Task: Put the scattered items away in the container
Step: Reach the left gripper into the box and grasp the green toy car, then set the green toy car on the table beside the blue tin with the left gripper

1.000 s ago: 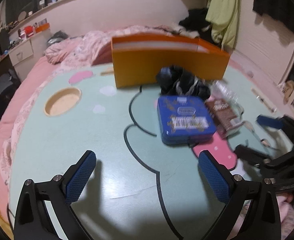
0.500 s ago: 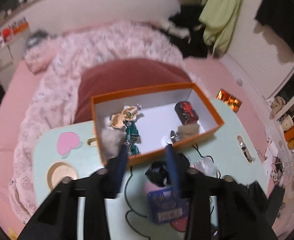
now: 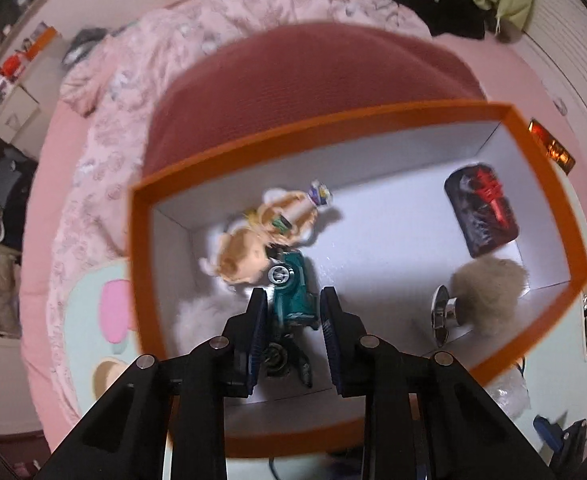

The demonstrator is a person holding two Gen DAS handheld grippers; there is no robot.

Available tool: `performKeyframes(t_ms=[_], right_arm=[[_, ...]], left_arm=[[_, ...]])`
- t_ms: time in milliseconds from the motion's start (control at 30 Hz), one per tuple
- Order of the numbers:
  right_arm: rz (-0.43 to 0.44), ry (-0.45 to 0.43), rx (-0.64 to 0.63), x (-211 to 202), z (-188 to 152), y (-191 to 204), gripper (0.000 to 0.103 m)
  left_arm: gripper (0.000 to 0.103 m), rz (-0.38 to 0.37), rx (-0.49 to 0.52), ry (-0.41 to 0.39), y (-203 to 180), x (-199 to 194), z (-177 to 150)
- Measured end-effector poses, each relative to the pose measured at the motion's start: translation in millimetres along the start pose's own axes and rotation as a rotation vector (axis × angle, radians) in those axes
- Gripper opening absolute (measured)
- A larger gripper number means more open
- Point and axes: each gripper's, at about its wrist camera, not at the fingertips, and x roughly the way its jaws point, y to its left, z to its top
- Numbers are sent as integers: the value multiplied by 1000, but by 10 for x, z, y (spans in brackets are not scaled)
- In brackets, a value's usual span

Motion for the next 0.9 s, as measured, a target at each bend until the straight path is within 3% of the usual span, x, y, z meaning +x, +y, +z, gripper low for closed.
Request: performKeyframes(t_ms=[233, 467, 600, 733, 900], right_arm=[[0, 0, 3, 16, 8, -4, 102], [-2, 1, 3, 21, 5, 3, 102], [-4, 1, 3, 22, 1, 2, 102], [-5, 1, 3, 24, 2, 6, 102], [-6, 1, 3, 21, -1, 5, 102]], left_arm=[[22, -94, -22, -69, 117, -157, -38], [22, -296, -38, -308, 205, -1056, -235], [22, -402, -23, -422, 254, -1522, -598], [22, -427, -23, -411, 337, -1455, -987], [22, -333, -77, -329, 496, -877, -1358]])
